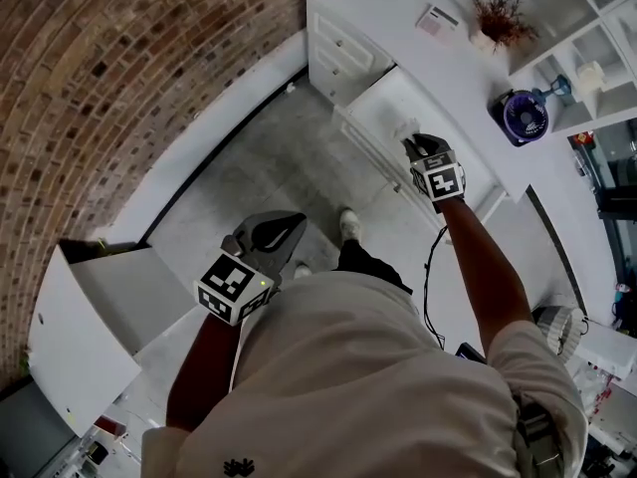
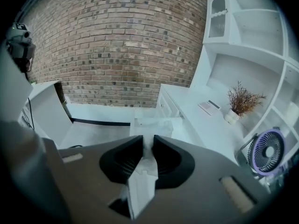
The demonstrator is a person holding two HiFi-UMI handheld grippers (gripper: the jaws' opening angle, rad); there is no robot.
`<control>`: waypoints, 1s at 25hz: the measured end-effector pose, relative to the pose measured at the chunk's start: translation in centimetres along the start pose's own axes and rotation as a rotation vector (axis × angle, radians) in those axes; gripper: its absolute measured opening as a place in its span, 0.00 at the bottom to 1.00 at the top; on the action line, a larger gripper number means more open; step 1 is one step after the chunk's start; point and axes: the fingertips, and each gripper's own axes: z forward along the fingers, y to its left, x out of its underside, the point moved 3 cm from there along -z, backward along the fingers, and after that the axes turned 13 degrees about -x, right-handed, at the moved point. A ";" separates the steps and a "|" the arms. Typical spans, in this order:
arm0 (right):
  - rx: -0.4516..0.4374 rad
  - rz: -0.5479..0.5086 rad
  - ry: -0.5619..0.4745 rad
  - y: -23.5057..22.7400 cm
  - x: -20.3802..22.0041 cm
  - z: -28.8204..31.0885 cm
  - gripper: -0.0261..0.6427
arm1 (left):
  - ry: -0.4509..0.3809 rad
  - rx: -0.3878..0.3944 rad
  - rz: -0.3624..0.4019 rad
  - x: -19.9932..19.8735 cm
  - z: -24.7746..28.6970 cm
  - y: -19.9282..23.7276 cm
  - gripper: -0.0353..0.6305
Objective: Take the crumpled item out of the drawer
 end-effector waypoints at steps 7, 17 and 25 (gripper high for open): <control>-0.001 0.006 -0.058 4.7 -1.6 -4.1 0.16 | -0.017 0.037 0.007 1.8 -2.8 -0.8 0.06; -0.038 -0.028 -0.131 12.2 -3.2 -9.5 0.16 | -0.016 0.072 0.016 4.5 -5.8 -2.3 0.06; -0.072 -0.042 -0.166 17.6 -3.3 -12.7 0.16 | -0.011 0.102 0.023 6.0 -7.4 -3.7 0.06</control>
